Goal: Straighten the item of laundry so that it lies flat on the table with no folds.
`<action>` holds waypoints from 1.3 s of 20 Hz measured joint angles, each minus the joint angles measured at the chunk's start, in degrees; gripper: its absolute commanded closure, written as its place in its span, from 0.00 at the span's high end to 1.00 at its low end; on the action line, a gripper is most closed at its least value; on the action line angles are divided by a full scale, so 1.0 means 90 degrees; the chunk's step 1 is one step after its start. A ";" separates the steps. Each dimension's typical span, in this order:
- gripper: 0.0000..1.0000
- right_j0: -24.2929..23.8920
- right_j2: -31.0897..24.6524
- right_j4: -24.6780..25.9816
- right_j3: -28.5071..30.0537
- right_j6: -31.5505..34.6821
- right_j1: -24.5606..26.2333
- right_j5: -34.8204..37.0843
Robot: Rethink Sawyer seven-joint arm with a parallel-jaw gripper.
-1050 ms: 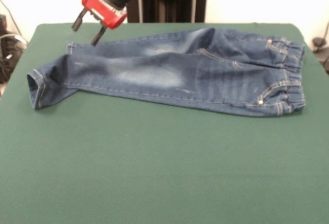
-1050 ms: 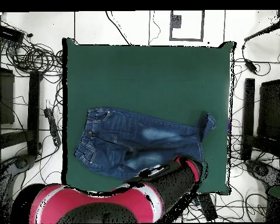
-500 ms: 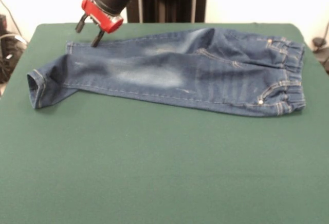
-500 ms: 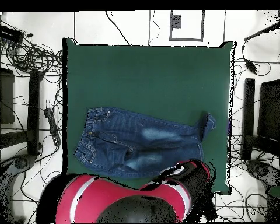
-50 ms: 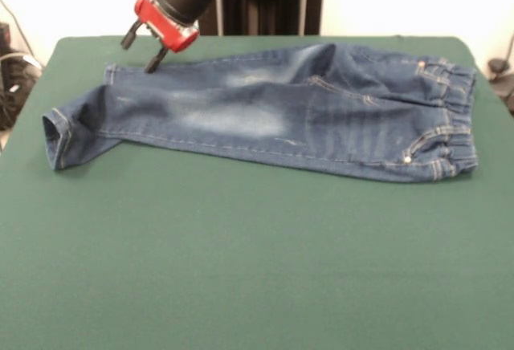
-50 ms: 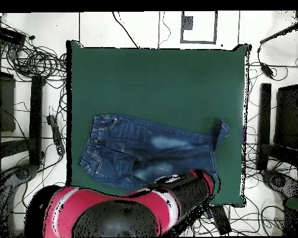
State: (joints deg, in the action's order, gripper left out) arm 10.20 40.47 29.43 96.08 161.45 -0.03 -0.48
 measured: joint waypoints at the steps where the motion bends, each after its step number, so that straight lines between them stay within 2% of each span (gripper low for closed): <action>1: 1.00 0.0251 0.0186 -0.0239 0.0004 0.0000 0.0229 -0.0115; 5: 1.00 0.1066 0.0751 -0.1073 0.0078 0.0000 0.1054 -0.0471; 9: 1.00 0.1511 0.1079 -0.1715 0.0234 0.0001 0.1614 -0.0842; 17: 1.00 0.1495 0.1336 -0.2320 0.0558 0.0001 0.2036 -0.1863; 26: 1.00 0.1500 0.1574 -0.2993 0.0760 0.0000 0.2532 -0.2635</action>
State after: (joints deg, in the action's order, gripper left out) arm 23.70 54.64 2.49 102.93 161.45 22.77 -24.19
